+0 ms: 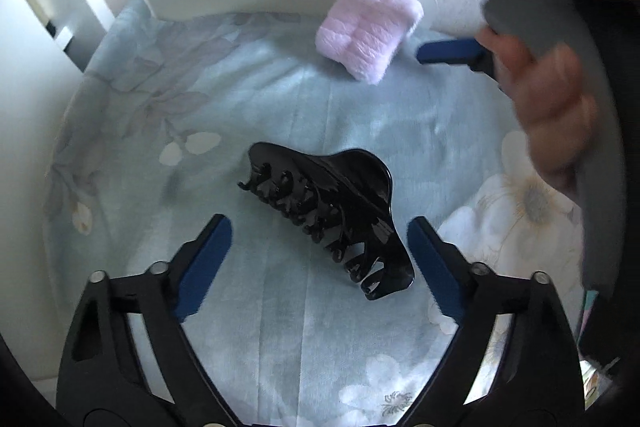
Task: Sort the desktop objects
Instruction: 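Grasp the black hair clip with left tool while right tool grasps pink hair band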
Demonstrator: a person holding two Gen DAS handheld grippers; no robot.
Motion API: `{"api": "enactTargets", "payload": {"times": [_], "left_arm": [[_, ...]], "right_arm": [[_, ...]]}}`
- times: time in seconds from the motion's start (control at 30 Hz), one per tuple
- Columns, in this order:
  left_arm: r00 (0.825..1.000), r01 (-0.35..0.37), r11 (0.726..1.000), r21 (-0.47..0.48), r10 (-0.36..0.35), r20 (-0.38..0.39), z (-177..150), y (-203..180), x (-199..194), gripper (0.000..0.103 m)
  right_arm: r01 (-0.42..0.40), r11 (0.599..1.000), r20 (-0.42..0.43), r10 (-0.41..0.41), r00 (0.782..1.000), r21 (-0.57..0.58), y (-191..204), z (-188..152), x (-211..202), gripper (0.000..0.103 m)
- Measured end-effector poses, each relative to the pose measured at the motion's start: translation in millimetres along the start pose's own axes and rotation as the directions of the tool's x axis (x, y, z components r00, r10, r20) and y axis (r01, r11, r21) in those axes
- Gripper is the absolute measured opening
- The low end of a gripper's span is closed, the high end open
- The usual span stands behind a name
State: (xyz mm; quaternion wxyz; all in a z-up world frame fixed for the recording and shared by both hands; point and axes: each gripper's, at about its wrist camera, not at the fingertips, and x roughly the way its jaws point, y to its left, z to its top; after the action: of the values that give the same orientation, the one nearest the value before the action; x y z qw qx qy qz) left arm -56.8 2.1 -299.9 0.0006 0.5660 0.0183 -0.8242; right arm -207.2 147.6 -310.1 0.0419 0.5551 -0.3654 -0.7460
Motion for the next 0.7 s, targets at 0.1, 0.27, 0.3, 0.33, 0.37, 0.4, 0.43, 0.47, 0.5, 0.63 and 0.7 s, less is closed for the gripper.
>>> {"api": "enactTargets", "payload": {"times": [0.1,0.27,0.3,0.33,0.37,0.4,0.43,0.47,0.5,0.63,0.7], "left_arm": [[1.000,0.004,1.000,0.012,-0.004,-0.001,-3.0,-3.1,2.2,0.072],[1.000,-0.004,0.999,0.043,0.004,0.014,-5.2,-6.6,-5.1,0.041],[1.000,-0.002,0.999,0.042,0.002,0.012,-4.7,-5.6,-6.4,0.036],[1.000,-0.004,0.999,0.040,0.003,0.010,-4.4,-4.8,-7.0,0.033],[1.000,0.005,0.999,0.033,-0.005,0.005,-4.0,-2.2,-8.0,0.033],[1.000,0.009,1.000,0.027,-0.010,0.005,-3.9,-0.6,-8.6,0.033],[1.000,0.016,1.000,0.015,-0.016,0.004,-4.1,2.4,-9.8,0.033],[1.000,0.022,1.000,0.005,-0.022,0.005,-4.2,4.9,-11.3,0.033],[1.000,0.026,1.000,-0.006,-0.026,0.012,-4.4,7.4,-13.8,0.033],[0.998,0.039,0.999,-0.022,-0.037,0.054,-3.2,14.1,-29.9,0.033],[0.998,0.039,0.999,-0.023,-0.037,0.060,-1.9,15.6,-35.5,0.033]], "right_arm": [[-0.007,1.000,0.006,0.007,1.000,0.005,1.4,-2.5,8.5,0.091],[-0.025,0.999,0.019,0.026,0.999,-0.042,5.8,-6.7,14.1,0.055],[-0.046,0.998,0.001,0.046,0.999,-0.043,4.2,-7.8,17.9,0.044],[-0.057,0.998,-0.006,0.056,0.998,-0.035,2.0,-9.5,20.2,0.041],[-0.062,0.998,-0.001,0.062,0.998,-0.032,0.8,-10.7,20.2,0.039],[-0.064,0.997,0.001,0.064,0.998,-0.030,-0.6,-12.2,20.6,0.037],[-0.073,0.997,0.002,0.073,0.997,-0.025,-2.1,-13.3,20.9,0.036],[-0.079,0.997,0.005,0.080,0.997,-0.020,-3.2,-14.3,20.8,0.035],[-0.080,0.997,0.005,0.080,0.997,-0.022,-3.4,-15.0,20.8,0.034],[-0.078,0.996,0.020,0.079,0.997,-0.046,-1.0,-20.3,17.3,0.032],[-0.091,0.995,0.024,0.093,0.995,-0.044,-0.8,-22.7,15.7,0.032]]}}
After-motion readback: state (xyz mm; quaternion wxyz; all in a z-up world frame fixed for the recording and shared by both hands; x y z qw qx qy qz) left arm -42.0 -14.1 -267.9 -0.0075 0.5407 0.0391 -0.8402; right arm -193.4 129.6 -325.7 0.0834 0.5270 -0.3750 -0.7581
